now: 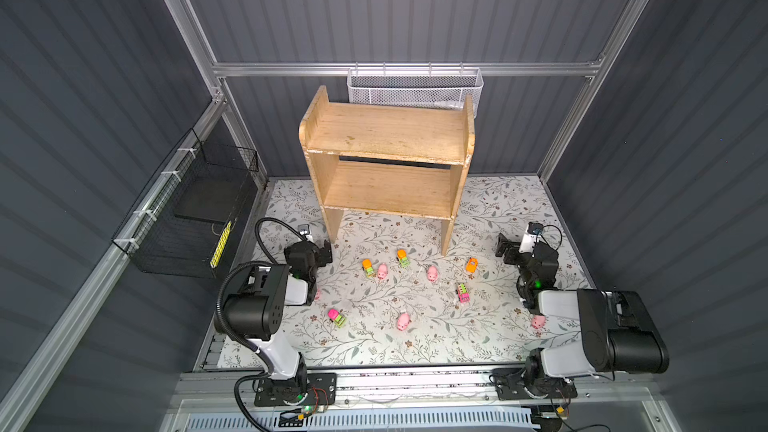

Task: Place and organize the plastic toys onto the shelf

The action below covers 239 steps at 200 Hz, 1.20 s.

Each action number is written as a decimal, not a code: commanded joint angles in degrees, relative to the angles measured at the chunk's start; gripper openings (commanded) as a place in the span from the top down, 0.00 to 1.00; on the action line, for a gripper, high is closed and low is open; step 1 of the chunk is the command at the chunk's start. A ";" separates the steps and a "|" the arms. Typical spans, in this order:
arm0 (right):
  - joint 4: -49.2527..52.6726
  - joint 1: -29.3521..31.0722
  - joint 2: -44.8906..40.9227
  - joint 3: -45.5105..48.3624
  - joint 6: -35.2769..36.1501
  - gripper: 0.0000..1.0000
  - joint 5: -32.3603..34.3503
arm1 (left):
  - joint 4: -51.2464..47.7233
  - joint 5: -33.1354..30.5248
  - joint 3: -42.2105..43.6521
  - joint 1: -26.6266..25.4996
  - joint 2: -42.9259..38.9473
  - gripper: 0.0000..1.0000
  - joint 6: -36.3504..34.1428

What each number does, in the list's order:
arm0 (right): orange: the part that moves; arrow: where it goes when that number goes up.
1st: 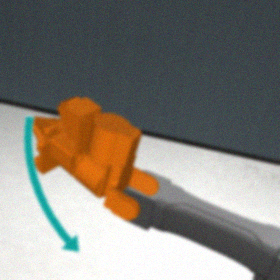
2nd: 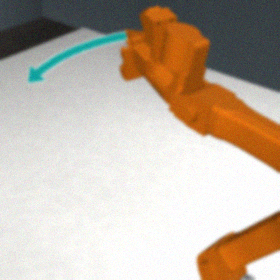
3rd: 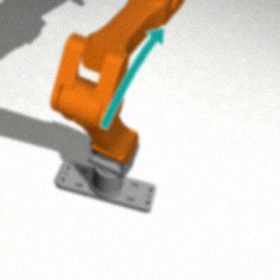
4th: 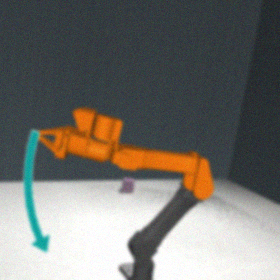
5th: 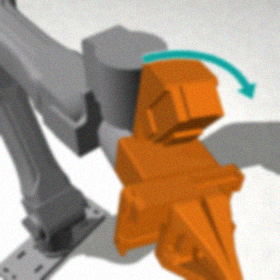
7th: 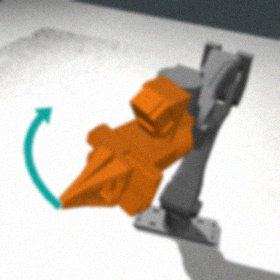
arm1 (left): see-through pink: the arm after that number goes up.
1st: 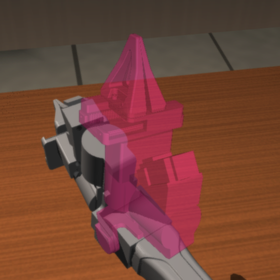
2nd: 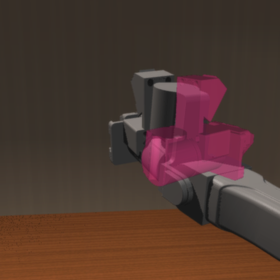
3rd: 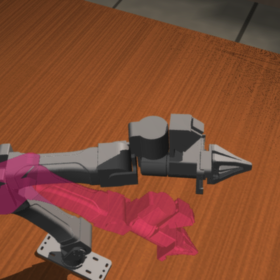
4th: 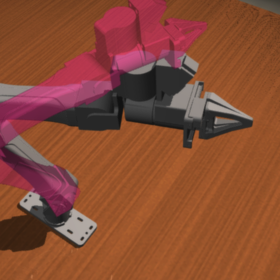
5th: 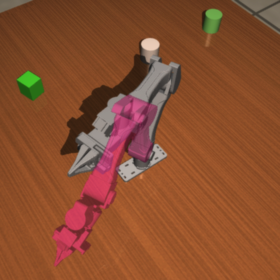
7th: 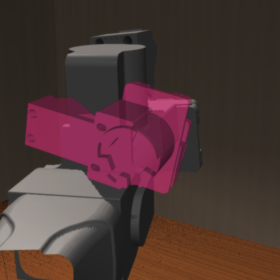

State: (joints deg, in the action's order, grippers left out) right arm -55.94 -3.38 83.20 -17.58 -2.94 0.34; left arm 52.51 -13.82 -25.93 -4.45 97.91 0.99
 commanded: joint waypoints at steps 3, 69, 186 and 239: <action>-0.12 0.13 0.43 -0.96 0.39 0.01 -0.34 | 0.00 0.64 -0.87 0.23 0.44 0.00 -1.14; 0.04 0.17 0.45 -1.00 0.37 0.01 -0.34 | 0.05 0.67 -0.92 0.22 0.44 0.00 -1.11; -0.13 0.13 0.41 -1.04 0.35 0.01 -0.34 | -0.30 0.83 -1.10 0.23 0.44 0.00 -1.17; 0.25 -0.67 0.32 -1.10 0.12 0.01 -2.06 | -0.22 0.89 -0.98 0.23 0.44 0.00 -1.19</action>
State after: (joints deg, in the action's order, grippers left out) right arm -55.48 -3.75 83.20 -17.89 -2.94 -0.56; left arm 52.25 -13.61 -26.00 -4.45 97.91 0.99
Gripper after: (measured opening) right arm 0.989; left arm 0.997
